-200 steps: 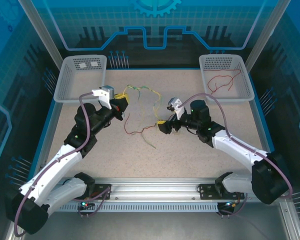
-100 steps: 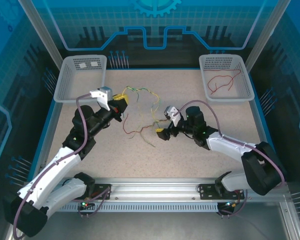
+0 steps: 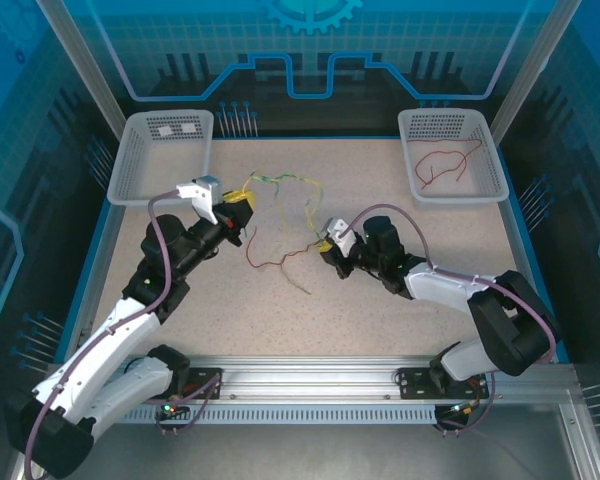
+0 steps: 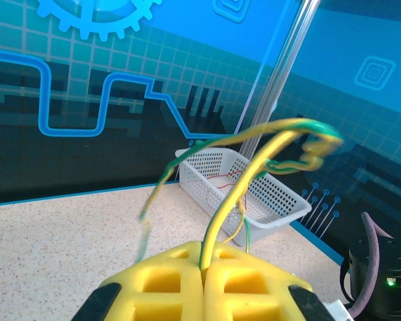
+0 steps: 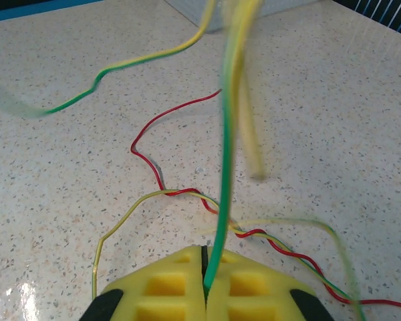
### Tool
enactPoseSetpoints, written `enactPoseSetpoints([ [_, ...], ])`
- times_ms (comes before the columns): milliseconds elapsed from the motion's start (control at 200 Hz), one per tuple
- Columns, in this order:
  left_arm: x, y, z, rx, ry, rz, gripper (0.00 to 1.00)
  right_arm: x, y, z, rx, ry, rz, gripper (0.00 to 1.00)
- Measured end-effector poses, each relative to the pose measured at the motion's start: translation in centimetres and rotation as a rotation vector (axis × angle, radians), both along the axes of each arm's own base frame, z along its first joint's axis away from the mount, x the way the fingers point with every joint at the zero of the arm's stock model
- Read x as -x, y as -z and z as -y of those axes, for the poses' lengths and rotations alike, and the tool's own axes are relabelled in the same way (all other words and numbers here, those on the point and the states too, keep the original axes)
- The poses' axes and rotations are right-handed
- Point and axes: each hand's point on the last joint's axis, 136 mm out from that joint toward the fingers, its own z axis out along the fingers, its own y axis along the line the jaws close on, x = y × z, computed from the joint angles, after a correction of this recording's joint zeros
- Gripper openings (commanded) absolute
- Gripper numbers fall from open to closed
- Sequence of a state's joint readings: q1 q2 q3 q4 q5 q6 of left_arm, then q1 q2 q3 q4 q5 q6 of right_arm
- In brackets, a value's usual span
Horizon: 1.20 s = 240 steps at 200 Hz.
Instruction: Untangle the cables
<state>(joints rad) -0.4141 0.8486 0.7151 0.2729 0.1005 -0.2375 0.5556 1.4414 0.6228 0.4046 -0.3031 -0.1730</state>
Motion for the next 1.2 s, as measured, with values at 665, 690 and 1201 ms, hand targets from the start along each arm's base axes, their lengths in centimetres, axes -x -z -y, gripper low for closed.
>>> enactPoseSetpoints([
  [665, -4.0, 9.6, -13.2, -0.026, -0.504, -0.166, 0.00, -4.1, -13.4, 14.7, -0.120, 0.616, 0.131, 0.00],
  [690, -4.1, 10.0, -13.0, -0.027, -0.496, -0.172, 0.00, -3.8, -13.8, 15.1, -0.130, 0.623, 0.131, 0.00],
  [1201, -4.5, 9.3, -9.1, -0.016, -0.240, -0.125, 0.00, 0.2, -15.7, 20.8, -0.239, 0.733, 0.052, 0.00],
])
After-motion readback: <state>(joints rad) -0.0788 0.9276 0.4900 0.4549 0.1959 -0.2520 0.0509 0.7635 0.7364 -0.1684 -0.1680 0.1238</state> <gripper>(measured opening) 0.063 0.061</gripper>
